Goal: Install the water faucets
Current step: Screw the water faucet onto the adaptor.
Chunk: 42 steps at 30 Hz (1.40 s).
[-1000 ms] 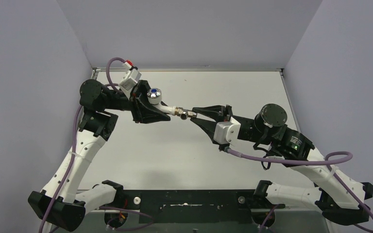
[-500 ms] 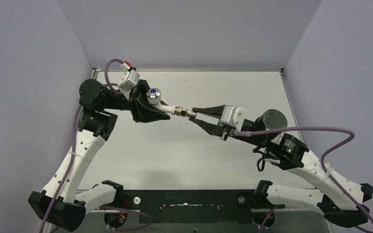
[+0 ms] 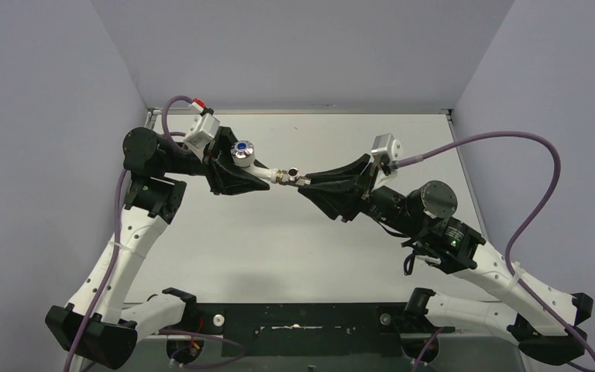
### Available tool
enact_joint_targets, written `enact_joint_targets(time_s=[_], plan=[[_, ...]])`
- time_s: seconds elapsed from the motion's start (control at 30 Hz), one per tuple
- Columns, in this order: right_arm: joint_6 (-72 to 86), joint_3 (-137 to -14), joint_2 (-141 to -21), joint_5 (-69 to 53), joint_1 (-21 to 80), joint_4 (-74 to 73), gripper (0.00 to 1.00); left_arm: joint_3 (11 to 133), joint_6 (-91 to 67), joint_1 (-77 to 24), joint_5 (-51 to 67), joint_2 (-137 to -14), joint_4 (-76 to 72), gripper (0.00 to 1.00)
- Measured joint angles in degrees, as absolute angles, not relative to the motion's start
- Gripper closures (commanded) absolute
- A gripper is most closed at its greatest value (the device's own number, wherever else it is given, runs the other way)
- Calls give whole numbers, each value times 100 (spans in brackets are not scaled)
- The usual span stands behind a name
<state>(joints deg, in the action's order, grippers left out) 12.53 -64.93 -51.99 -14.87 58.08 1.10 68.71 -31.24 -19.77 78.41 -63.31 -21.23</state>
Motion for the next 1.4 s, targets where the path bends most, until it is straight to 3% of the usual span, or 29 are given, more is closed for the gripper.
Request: enact_joint_targets(time_s=[0.27, 0.47, 0.67, 1.0, 1.4], plan=[[2812, -6224, -5111, -1070, 5808, 377, 97, 6871, -3096, -1968, 7852, -6370, -2128, 100], [3339, -6136, -5041, -904, 5808, 471, 66, 6873, -2993, -1933, 7846, -6370, -2071, 100], [3170, -5806, -4823, -829, 5811, 558, 49, 6879, -2926, -1933, 7756, -6375, -1984, 100], [1940, -5411, -4112, -840, 5811, 1184, 44, 6879, -2886, -1933, 7575, -6366, -1874, 100], [-1929, -6632, -4235, -1684, 5811, -248, 44, 6877, -3339, -1933, 7441, -6344, -2021, 100]])
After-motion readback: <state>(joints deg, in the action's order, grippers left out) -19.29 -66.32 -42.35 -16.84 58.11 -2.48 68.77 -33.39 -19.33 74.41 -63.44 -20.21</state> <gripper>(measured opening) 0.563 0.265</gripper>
